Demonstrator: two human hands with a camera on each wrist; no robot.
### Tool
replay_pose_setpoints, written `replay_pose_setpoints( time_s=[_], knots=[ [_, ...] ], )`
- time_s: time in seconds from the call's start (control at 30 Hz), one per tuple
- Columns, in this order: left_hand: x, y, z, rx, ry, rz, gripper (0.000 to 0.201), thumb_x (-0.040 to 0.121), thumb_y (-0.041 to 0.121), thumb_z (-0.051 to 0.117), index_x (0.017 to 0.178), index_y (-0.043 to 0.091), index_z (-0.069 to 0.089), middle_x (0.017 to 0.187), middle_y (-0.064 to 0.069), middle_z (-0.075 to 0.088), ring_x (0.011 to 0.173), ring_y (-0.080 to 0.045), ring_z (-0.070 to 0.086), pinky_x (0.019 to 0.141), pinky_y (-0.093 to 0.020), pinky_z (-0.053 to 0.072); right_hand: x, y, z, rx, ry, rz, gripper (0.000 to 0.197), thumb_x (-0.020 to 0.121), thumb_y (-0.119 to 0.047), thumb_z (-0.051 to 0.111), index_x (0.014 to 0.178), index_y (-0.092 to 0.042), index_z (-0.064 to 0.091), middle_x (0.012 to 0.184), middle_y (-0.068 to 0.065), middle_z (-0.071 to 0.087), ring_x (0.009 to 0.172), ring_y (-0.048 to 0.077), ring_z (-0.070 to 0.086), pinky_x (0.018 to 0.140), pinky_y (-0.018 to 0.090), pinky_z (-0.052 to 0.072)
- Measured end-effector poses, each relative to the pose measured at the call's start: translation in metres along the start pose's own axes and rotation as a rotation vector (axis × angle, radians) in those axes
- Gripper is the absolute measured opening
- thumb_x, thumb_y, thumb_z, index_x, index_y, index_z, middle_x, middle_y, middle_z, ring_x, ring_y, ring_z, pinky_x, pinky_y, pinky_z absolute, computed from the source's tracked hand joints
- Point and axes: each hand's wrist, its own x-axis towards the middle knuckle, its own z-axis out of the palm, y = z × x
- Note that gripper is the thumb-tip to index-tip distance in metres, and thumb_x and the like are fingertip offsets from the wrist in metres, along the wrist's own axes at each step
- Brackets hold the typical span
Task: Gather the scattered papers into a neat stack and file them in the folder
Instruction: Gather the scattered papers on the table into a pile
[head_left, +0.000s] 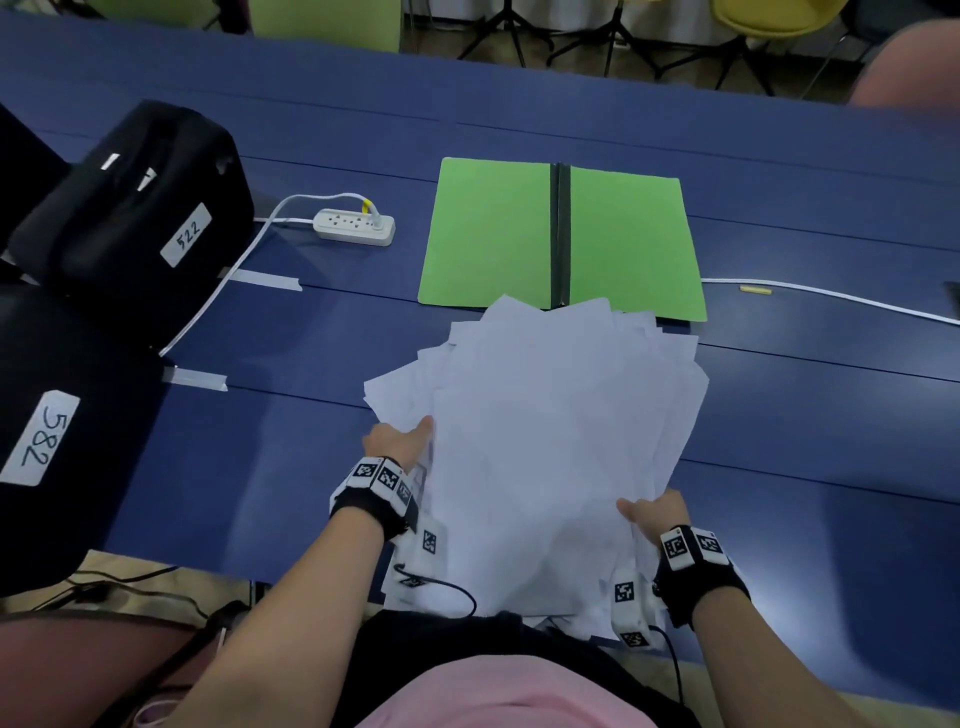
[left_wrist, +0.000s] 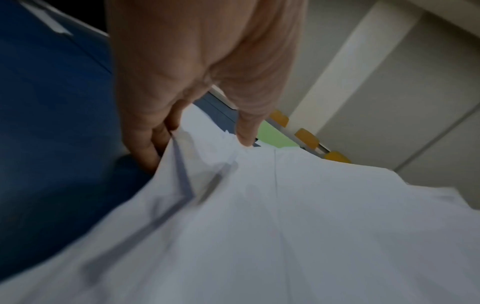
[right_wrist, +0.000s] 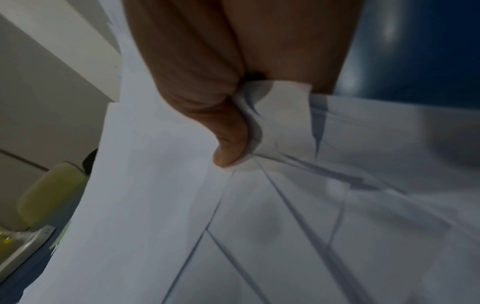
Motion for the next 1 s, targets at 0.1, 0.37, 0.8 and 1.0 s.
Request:
replay_pose_setpoints(
  time_s=[0.1, 0.37, 0.8, 1.0],
  knots=[
    [-0.007, 0.015, 0.009, -0.089, -0.109, 0.007, 0.056, 0.081, 0.032, 0.071, 0.122, -0.002, 0.057, 0.122, -0.013, 0.061, 0.113, -0.031, 0.060, 0.087, -0.031, 0.048, -0.003, -0.006, 0.000, 0.007, -0.032, -0.072, 0.063, 0.082, 0.002, 0.065, 0.137, 0.007, 0.037, 0.135, 0.022, 0.052, 0.120, 0.037, 0.053, 0.095, 0.036, 0.043],
    [-0.013, -0.009, -0.004, -0.314, -0.330, -0.078, 0.037, 0.079, 0.001, 0.074, 0.114, -0.005, 0.062, 0.114, -0.018, 0.067, 0.091, -0.027, 0.065, 0.076, -0.034, 0.053, -0.005, -0.015, -0.013, -0.008, -0.150, -0.036, 0.064, 0.082, -0.007, 0.069, 0.135, 0.008, 0.036, 0.137, 0.018, 0.050, 0.124, 0.036, 0.050, 0.102, 0.041, 0.041],
    [-0.020, -0.013, -0.005, 0.105, -0.255, -0.137, 0.056, 0.082, 0.000, 0.068, 0.131, -0.006, 0.040, 0.130, -0.019, 0.054, 0.118, -0.037, 0.056, 0.089, -0.038, 0.049, -0.013, -0.028, 0.018, 0.051, -0.311, -0.059, 0.097, 0.066, -0.030, 0.084, 0.142, 0.001, 0.032, 0.141, 0.010, 0.046, 0.130, 0.030, 0.046, 0.108, 0.042, 0.038],
    [-0.013, -0.019, -0.025, 0.213, -0.366, -0.122, 0.063, 0.064, 0.028, 0.084, 0.108, -0.007, 0.056, 0.088, -0.019, 0.069, 0.077, -0.036, 0.068, 0.074, -0.040, 0.058, 0.007, -0.002, 0.008, 0.046, -0.415, 0.056, 0.116, 0.033, -0.045, 0.094, 0.130, 0.001, 0.050, 0.126, 0.012, 0.062, 0.116, 0.030, 0.058, 0.104, 0.043, 0.042]
  ],
)
